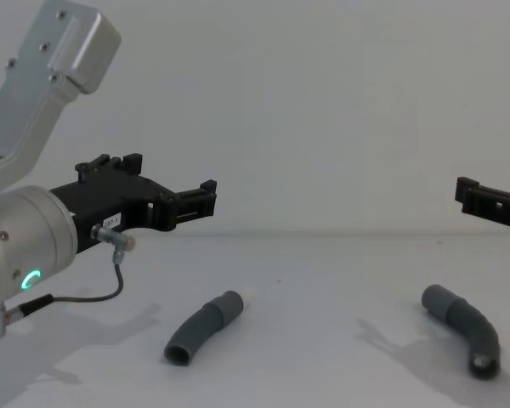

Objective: Use both hands to pick up one end of the pipe from the table, align the ends, and insert them.

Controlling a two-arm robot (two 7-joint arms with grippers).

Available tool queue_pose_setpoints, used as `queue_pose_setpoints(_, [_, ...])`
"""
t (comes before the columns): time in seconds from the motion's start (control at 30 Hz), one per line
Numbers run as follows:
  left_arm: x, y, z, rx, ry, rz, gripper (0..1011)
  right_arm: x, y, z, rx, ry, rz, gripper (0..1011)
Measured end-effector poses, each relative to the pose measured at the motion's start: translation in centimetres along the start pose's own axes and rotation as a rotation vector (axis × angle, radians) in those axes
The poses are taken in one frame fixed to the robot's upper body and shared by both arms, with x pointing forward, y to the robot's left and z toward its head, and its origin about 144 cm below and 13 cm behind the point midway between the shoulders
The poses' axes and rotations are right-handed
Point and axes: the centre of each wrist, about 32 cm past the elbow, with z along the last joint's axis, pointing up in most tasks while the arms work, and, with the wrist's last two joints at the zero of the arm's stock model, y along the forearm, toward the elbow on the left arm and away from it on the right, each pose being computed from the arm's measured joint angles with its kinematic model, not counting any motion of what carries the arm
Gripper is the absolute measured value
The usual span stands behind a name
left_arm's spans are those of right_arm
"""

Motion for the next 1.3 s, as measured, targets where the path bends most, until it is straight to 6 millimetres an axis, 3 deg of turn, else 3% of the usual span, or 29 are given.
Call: queue_pose_setpoints(1.3, [0.0,0.0,0.0,0.0,0.0,0.0,1002,0.0,0.0,0.0,0.0,0.0,0.0,1001])
